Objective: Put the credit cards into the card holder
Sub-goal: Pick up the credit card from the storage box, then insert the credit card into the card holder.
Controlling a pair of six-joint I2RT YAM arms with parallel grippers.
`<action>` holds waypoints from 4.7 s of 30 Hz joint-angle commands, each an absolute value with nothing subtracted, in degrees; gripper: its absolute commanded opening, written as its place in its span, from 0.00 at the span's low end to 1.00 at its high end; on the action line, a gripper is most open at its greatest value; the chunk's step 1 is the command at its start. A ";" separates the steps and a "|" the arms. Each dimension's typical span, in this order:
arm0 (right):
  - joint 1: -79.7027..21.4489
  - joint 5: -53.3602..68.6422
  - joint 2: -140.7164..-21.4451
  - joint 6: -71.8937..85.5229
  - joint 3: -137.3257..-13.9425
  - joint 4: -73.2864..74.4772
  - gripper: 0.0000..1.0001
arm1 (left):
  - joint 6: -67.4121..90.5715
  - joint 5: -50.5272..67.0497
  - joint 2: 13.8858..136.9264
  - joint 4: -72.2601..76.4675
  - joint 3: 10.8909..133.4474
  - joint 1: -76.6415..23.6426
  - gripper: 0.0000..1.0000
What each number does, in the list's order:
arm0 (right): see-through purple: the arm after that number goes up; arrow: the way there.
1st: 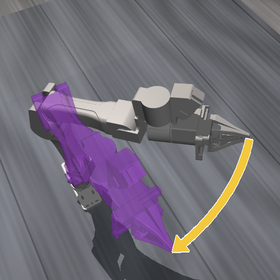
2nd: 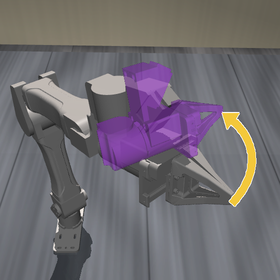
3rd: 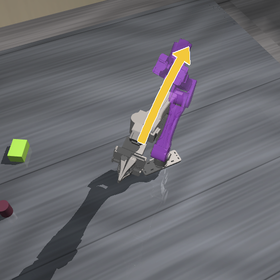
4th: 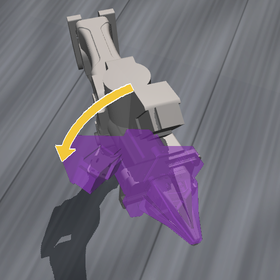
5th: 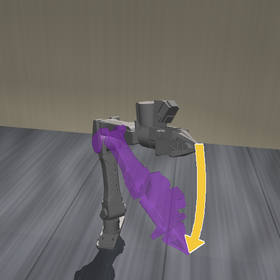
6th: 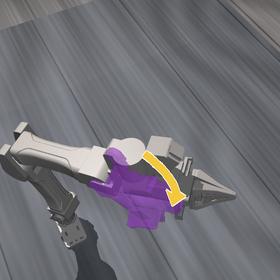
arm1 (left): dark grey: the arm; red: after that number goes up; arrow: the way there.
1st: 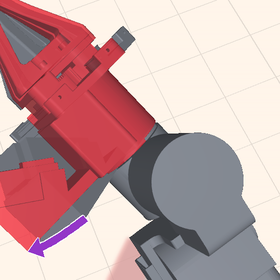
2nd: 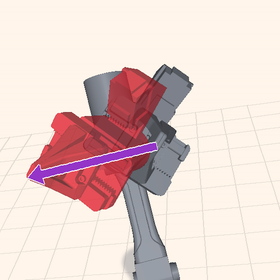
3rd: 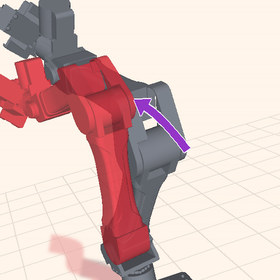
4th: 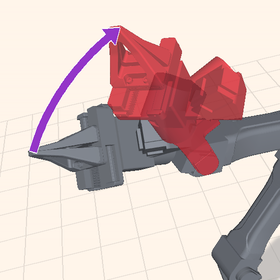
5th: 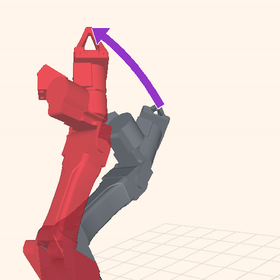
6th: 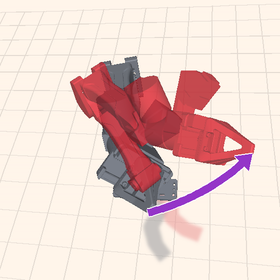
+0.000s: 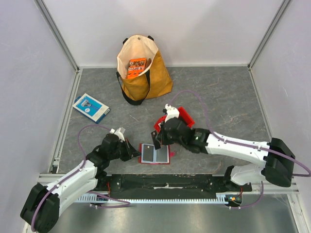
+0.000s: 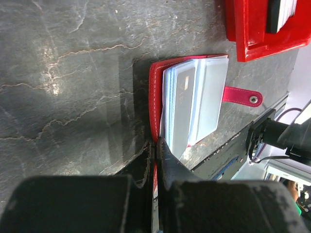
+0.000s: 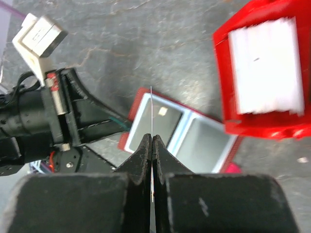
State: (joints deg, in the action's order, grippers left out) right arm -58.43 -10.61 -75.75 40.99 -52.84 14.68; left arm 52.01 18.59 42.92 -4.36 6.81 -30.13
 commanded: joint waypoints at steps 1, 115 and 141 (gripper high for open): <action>-67.21 -27.75 -76.81 52.02 -52.21 7.03 0.00 | 51.77 20.13 40.52 -5.01 8.17 -30.32 0.02; -69.35 -25.49 -74.71 63.02 -40.61 16.08 0.00 | 52.38 17.58 37.09 -9.67 4.66 -30.23 0.02; -66.62 -19.07 -78.48 61.44 -39.46 15.39 0.00 | 52.12 17.67 37.62 -10.02 5.98 -30.23 0.02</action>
State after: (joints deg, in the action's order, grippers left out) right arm -66.78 -20.62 -76.40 61.95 -39.13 16.53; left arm 52.05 17.87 37.15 -9.45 4.32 -30.13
